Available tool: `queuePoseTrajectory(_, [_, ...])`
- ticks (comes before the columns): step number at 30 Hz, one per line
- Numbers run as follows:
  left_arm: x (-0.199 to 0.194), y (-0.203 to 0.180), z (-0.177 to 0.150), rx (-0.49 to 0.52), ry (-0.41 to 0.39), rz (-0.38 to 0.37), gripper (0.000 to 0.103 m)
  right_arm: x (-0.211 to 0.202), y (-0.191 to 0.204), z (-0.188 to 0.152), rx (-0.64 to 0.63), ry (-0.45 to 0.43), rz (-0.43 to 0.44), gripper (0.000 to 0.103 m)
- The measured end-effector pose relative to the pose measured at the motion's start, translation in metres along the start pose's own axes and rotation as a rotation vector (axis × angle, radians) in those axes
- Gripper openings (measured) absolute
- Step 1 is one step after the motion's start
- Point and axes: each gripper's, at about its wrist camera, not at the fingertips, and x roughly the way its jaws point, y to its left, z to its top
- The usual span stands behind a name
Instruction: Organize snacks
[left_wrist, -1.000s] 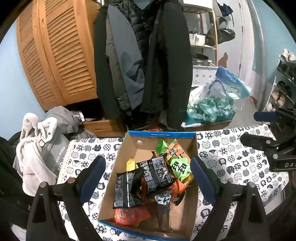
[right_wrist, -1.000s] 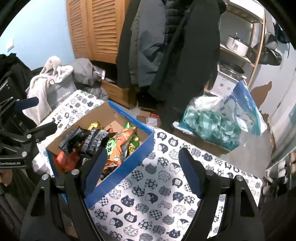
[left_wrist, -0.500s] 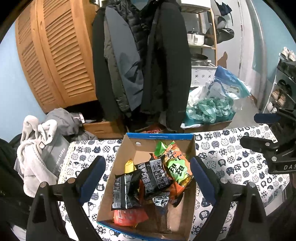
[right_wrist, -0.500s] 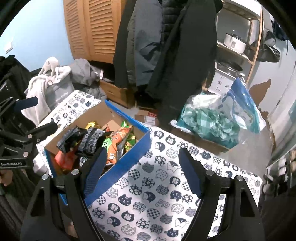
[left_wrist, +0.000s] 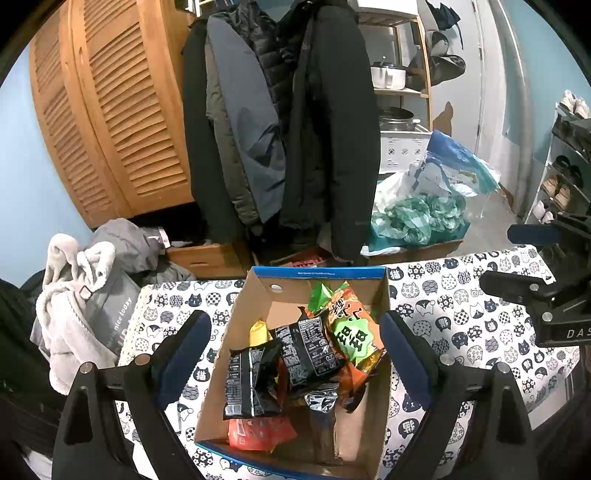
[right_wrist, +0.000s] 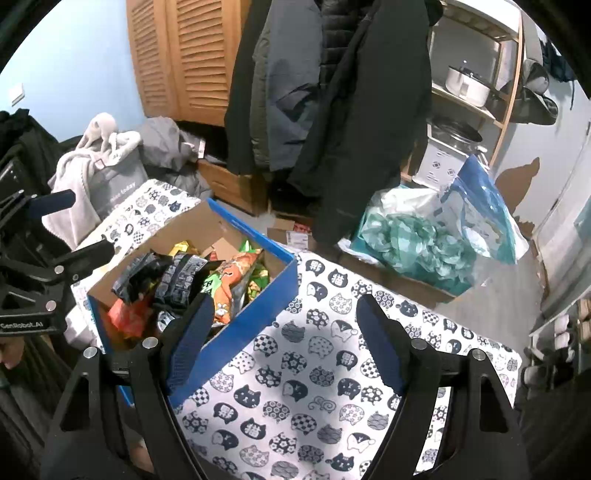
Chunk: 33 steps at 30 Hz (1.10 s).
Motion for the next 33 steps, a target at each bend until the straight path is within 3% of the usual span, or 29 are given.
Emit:
queuePoseTrajectory(13, [0.0004,-0.0021,0.0001,0.039,0.001,0.045,0.094,0.0,-0.0009,-0.0004,0.0,0.001,0.0,0.078])
queuePoseTrajectory(33, [0.0011,0.0004,-0.0002,0.034,0.004,0.042,0.094,0.0,-0.0007,-0.0011,0.001,0.004,0.0,0.078])
